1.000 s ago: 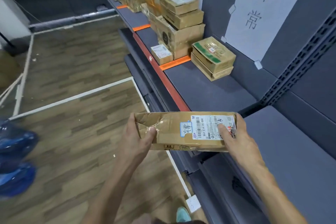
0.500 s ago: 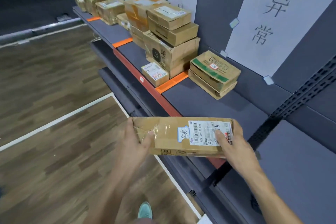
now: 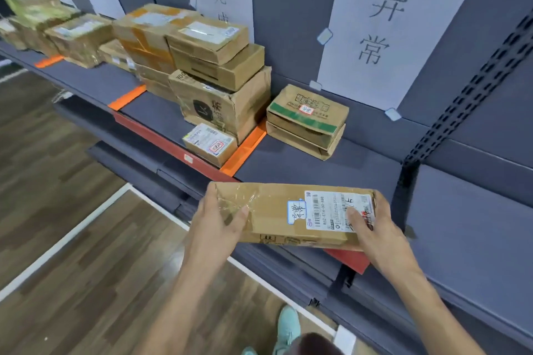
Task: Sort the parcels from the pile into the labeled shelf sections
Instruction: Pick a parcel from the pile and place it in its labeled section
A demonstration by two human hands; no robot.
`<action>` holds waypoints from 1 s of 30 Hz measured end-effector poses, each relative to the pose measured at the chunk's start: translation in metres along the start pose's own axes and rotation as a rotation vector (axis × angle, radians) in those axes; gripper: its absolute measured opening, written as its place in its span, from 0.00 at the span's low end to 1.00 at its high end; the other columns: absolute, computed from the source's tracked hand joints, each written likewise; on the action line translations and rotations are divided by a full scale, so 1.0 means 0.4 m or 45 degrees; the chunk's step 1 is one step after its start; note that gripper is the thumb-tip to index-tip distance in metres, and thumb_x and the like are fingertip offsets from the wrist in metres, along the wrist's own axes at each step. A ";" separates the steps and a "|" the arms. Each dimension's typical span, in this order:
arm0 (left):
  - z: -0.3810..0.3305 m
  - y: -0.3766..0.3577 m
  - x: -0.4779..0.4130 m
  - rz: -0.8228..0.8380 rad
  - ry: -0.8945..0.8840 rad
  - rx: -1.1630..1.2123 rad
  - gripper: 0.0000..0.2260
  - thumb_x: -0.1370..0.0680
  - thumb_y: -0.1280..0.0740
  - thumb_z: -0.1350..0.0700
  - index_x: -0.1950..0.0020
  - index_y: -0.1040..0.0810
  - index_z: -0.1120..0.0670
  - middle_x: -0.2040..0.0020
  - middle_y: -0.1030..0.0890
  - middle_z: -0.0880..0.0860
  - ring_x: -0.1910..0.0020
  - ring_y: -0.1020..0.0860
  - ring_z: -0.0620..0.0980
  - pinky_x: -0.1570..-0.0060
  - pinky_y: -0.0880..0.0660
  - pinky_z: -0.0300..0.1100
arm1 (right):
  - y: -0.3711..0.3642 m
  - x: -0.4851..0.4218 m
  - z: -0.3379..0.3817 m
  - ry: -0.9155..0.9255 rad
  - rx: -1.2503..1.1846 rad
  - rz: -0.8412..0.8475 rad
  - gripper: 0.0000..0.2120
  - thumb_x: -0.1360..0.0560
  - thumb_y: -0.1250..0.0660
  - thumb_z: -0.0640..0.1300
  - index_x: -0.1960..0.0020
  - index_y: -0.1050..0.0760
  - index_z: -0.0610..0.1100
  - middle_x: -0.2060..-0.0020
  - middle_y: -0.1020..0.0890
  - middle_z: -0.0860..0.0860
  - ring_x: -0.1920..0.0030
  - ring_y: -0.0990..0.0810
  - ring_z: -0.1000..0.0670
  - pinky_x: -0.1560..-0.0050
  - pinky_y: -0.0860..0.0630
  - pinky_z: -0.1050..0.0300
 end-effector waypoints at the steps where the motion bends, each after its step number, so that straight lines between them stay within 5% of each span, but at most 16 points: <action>1: -0.013 -0.013 -0.024 0.021 -0.022 -0.008 0.24 0.21 0.30 0.44 0.28 0.33 0.45 0.35 0.23 0.45 0.35 0.24 0.49 0.39 0.25 0.52 | 0.004 -0.010 -0.007 -0.019 -0.012 -0.021 0.26 0.20 0.42 0.64 0.27 0.48 0.62 0.49 0.23 0.63 0.49 0.24 0.51 0.51 0.31 0.52; 6: -0.076 -0.086 -0.137 0.090 -0.068 -0.097 0.38 0.21 0.32 0.41 0.16 0.45 0.49 0.24 0.31 0.49 0.25 0.32 0.52 0.28 0.32 0.51 | 0.031 -0.077 -0.035 -0.095 -0.047 -0.090 0.27 0.20 0.42 0.64 0.26 0.48 0.60 0.44 0.21 0.55 0.48 0.25 0.48 0.51 0.32 0.51; 11: -0.115 -0.130 -0.247 0.130 -0.081 -0.169 0.40 0.21 0.32 0.40 0.16 0.47 0.50 0.22 0.33 0.52 0.24 0.33 0.54 0.29 0.34 0.51 | 0.035 -0.136 -0.042 -0.161 -0.024 -0.061 0.38 0.21 0.43 0.67 0.19 0.57 0.56 0.31 0.23 0.49 0.35 0.24 0.40 0.46 0.32 0.50; 16: -0.131 -0.172 -0.314 0.203 -0.072 -0.230 0.36 0.21 0.32 0.40 0.18 0.43 0.50 0.25 0.30 0.55 0.28 0.28 0.58 0.29 0.30 0.56 | 0.032 -0.138 -0.016 -0.133 -0.048 -0.115 0.41 0.24 0.41 0.67 0.19 0.53 0.50 0.31 0.24 0.47 0.34 0.24 0.42 0.39 0.25 0.46; 21: -0.145 -0.199 -0.387 0.280 -0.101 -0.195 0.36 0.21 0.33 0.39 0.18 0.42 0.49 0.24 0.30 0.53 0.26 0.31 0.55 0.28 0.31 0.58 | 0.028 -0.156 0.002 -0.182 -0.051 -0.223 0.39 0.26 0.43 0.68 0.22 0.49 0.50 0.35 0.22 0.45 0.37 0.22 0.40 0.49 0.30 0.50; 30: -0.183 -0.227 -0.521 0.401 -0.221 -0.201 0.39 0.21 0.32 0.40 0.16 0.47 0.50 0.22 0.33 0.54 0.24 0.34 0.56 0.26 0.34 0.54 | 0.006 -0.183 0.043 -0.324 -0.049 -0.307 0.36 0.22 0.40 0.63 0.22 0.49 0.49 0.35 0.22 0.45 0.36 0.23 0.41 0.47 0.30 0.49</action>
Point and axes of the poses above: each hand's wrist, its own x-axis away from the middle knuckle, its own y-axis out of the back of the hand, z = x × y, the point moved 7 cm from there along -x, towards the middle knuckle
